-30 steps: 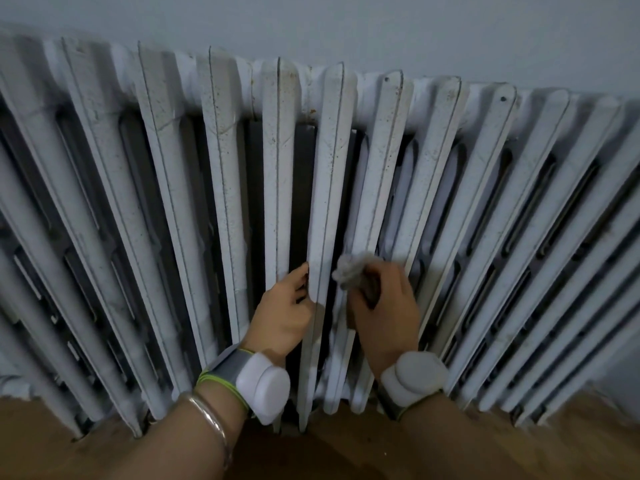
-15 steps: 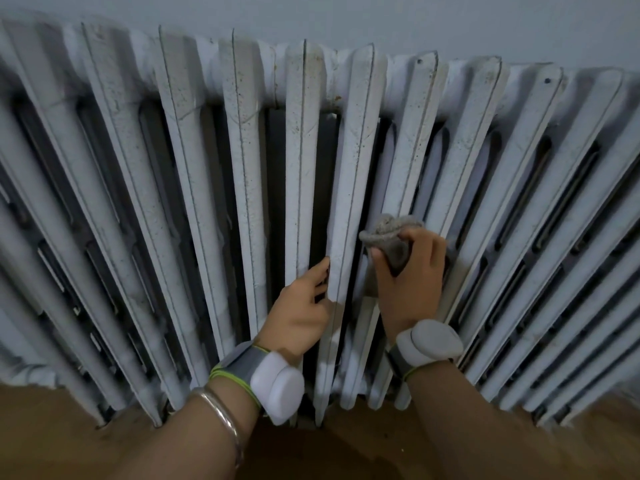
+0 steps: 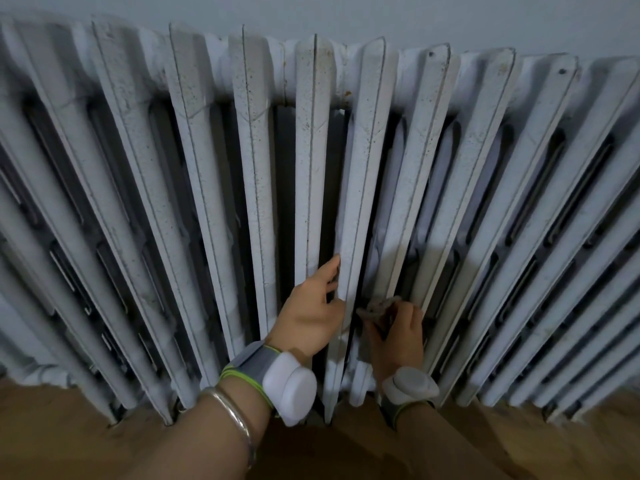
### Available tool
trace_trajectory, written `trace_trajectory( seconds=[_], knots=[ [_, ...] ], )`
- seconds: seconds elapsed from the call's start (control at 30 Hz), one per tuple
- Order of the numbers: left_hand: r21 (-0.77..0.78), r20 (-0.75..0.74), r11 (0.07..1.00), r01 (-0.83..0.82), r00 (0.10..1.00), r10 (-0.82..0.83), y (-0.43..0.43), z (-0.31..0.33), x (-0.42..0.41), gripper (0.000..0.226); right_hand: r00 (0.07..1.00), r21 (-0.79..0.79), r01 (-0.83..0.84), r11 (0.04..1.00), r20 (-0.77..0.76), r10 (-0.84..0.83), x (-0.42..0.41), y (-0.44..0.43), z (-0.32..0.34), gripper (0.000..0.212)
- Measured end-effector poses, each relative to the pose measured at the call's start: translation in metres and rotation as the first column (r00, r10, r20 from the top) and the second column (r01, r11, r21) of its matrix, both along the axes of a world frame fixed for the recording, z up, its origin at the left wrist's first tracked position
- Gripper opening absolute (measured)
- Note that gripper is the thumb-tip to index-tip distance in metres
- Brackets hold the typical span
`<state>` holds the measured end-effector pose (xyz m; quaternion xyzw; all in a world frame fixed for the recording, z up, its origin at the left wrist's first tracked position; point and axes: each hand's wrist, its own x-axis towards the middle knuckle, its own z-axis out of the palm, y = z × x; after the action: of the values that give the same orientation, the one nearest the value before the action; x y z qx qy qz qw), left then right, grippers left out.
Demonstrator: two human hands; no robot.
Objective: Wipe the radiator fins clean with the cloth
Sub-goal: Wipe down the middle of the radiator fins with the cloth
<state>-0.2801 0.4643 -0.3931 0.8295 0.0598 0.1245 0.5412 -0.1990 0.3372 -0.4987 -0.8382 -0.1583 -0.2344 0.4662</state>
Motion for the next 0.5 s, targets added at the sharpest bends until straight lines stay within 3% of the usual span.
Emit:
trace_trajectory(
  seconds=[0.33, 0.5],
  knots=[
    [-0.001, 0.002, 0.999, 0.054, 0.999, -0.054, 0.008, -0.005, -0.007, 0.066, 0.973, -0.049, -0.017, 0.999, -0.230, 0.006, -0.010, -0.010, -0.006, 0.011],
    [0.017, 0.071, 1.000, 0.014, 0.997, -0.015, 0.017, -0.006, -0.013, 0.058, 0.966, -0.035, -0.074, 0.997, -0.249, 0.063, -0.027, -0.008, 0.018, 0.019]
  ],
)
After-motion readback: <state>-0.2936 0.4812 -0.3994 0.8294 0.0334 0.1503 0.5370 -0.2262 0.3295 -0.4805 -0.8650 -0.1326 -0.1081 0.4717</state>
